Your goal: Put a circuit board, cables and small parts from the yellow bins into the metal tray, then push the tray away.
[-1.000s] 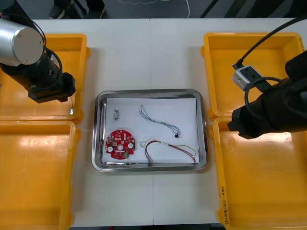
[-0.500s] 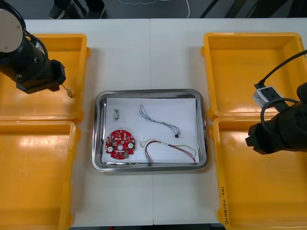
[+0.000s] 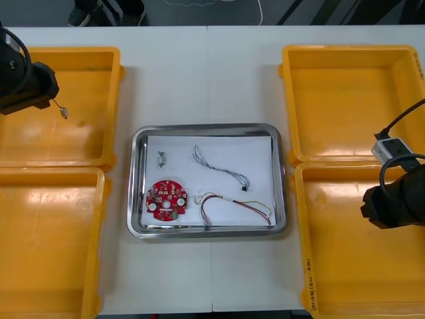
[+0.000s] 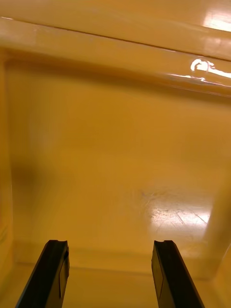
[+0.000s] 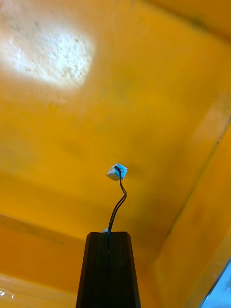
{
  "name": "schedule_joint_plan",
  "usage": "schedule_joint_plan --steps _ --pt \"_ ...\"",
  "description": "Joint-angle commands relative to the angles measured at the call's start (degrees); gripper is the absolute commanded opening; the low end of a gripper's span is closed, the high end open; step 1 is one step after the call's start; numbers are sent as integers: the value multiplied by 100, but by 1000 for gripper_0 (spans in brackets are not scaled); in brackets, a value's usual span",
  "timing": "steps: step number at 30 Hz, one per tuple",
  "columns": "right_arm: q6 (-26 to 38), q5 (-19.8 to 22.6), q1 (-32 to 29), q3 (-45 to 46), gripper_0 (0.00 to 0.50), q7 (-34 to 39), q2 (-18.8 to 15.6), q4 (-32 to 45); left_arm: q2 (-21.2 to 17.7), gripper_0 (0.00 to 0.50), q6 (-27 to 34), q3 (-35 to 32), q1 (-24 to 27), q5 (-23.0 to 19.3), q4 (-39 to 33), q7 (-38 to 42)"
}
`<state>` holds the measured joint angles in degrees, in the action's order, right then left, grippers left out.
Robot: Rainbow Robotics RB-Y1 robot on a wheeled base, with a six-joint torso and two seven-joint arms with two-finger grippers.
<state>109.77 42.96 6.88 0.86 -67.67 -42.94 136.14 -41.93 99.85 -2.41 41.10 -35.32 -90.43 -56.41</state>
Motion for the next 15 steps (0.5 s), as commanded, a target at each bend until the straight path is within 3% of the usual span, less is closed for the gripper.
schedule_joint_plan --steps 1,15 --pt "23 -16 -126 309 500 132 -224 185 -254 0 -124 -154 -58 254 -194 -678" --pt "23 2 -257 608 500 -158 -215 -53 -61 0 -150 -154 -58 526 202 -625"
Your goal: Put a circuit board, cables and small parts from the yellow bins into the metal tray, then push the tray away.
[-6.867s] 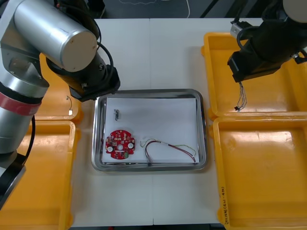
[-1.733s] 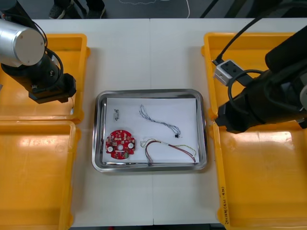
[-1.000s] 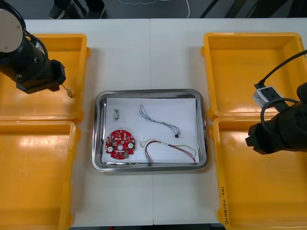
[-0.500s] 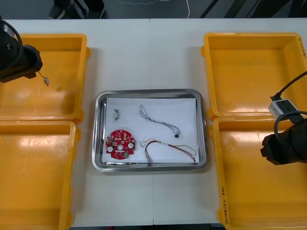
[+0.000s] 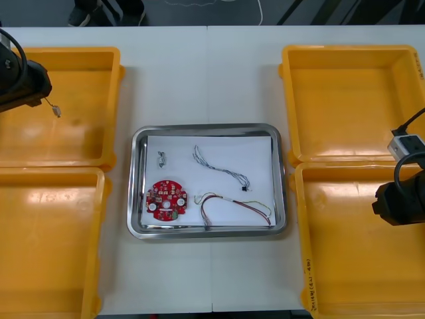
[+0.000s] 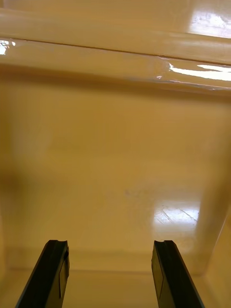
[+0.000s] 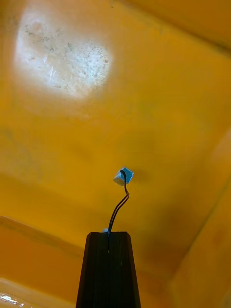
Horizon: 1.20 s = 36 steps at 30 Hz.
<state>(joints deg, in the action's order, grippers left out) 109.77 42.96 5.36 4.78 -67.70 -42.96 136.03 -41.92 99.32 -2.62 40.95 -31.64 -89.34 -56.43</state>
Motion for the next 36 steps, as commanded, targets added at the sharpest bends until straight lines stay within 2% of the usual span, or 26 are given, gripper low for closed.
schedule_joint_plan --steps 1,4,6,7,8,9,10,12,14,29,36 --pt "23 -7 -106 217 500 -174 -222 -76 -44 0 -124 -134 -43 176 109 -624" --pt "23 -51 -106 225 500 -200 -213 -68 -18 4 -124 -134 -43 211 109 -624" --pt "23 -51 -106 243 500 -209 -213 -68 -18 24 -124 -142 -43 202 109 -624" --pt "23 -51 -106 252 500 -209 -195 -68 -9 57 -115 -134 -43 194 109 -615" --pt "23 -59 -106 252 500 -209 -187 -68 0 174 -115 -134 -43 194 109 -624" --pt "23 -59 -106 261 500 -209 -178 -68 0 240 -115 -134 -43 194 101 -615" --pt "23 -68 -106 261 500 -209 -169 -68 9 343 -115 -134 -43 185 109 -615" --pt "23 -77 -106 252 500 -226 -160 -76 26 446 -115 -134 -43 176 109 -606" --pt "23 -77 -106 252 500 -235 -160 -85 35 493 -106 -134 -43 167 101 -598" --pt "-61 37 -106 322 500 -376 -143 -191 35 500 -80 -134 1 18 65 -580" --pt "-61 134 -106 410 500 -393 -108 -191 35 500 -97 95 493 -97 821 -668"
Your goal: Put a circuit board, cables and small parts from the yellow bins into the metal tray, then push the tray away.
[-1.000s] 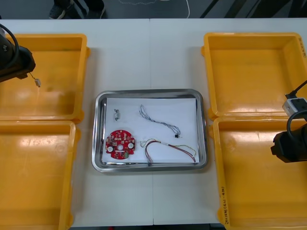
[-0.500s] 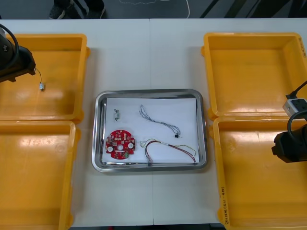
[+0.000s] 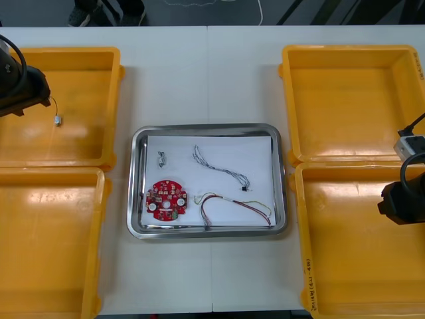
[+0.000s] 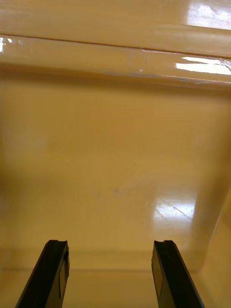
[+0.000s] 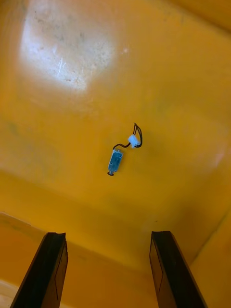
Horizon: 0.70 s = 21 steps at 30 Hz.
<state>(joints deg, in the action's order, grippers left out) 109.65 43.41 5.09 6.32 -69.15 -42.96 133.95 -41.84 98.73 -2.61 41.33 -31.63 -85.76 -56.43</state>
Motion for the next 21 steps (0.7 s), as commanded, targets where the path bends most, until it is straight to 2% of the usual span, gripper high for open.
schedule_joint_plan --steps 1,8,14,21 --pt "-40 89 -79 273 500 -257 -99 17 18 500 -73 147 534 -107 613 -685" --pt "-49 150 -79 317 500 -275 -72 26 18 500 -627 437 789 -230 1237 -923" --pt "-49 185 -79 317 500 -275 -81 17 18 500 -1207 842 1044 -441 1967 -1652" --pt "-49 194 -79 326 500 -283 -55 17 27 500 -1567 947 1097 -625 2310 -2241"
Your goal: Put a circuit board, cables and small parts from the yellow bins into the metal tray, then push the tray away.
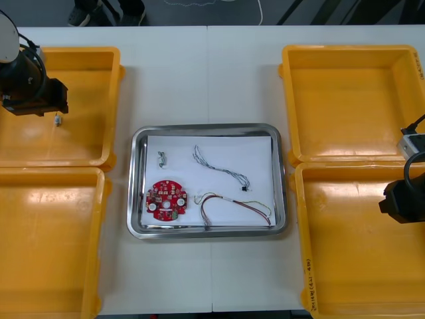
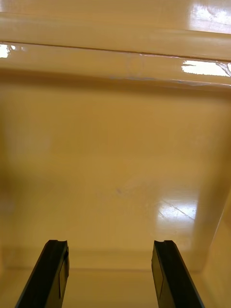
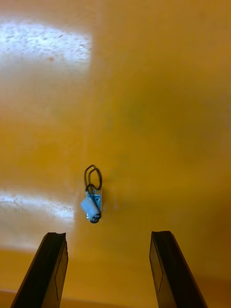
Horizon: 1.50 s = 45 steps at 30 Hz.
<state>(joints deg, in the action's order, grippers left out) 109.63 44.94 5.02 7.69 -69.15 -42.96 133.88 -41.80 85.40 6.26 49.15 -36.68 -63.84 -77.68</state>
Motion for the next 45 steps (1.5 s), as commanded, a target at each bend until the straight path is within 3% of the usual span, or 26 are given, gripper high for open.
schedule_joint_plan --steps 1,17,45 --pt "-47 41 -72 189 500 -283 -55 33 31 500 -313 51 323 -147 206 -186" --pt "-73 50 -72 189 500 -283 -37 24 119 500 -893 95 315 -349 768 -494" --pt "-73 129 -80 189 500 -283 -37 24 277 500 -1263 279 315 -366 1260 -450"
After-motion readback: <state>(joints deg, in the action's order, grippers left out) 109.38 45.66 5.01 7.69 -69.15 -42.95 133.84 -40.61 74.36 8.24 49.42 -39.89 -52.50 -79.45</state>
